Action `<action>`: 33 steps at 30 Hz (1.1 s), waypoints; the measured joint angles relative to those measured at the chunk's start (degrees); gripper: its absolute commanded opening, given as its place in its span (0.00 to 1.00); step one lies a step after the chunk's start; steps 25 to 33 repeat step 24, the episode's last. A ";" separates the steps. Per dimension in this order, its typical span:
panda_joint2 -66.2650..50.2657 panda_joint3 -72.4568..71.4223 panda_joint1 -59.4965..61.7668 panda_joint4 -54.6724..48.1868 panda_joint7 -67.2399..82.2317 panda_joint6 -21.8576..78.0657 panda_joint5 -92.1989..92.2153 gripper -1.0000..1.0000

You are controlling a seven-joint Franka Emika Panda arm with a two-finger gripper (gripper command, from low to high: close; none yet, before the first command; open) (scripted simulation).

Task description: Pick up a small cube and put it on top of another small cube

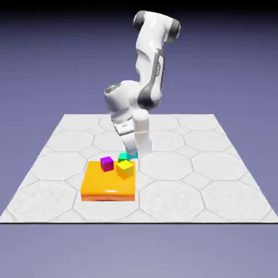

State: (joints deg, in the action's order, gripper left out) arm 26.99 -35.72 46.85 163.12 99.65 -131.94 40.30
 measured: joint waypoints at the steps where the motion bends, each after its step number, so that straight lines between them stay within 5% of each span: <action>1: 0.54 -0.63 2.08 -0.08 0.99 0.79 -0.27 0.00; 15: 7.17 -8.32 27.43 -1.00 13.15 10.42 -3.57 0.00; 21: -4.69 -14.73 29.19 2.11 13.11 -4.51 -1.17 0.00; 22: -6.32 -15.61 29.44 2.54 13.11 -6.57 -0.83 1.00; 33: -6.33 -15.62 29.43 2.54 13.21 -6.60 -0.69 1.00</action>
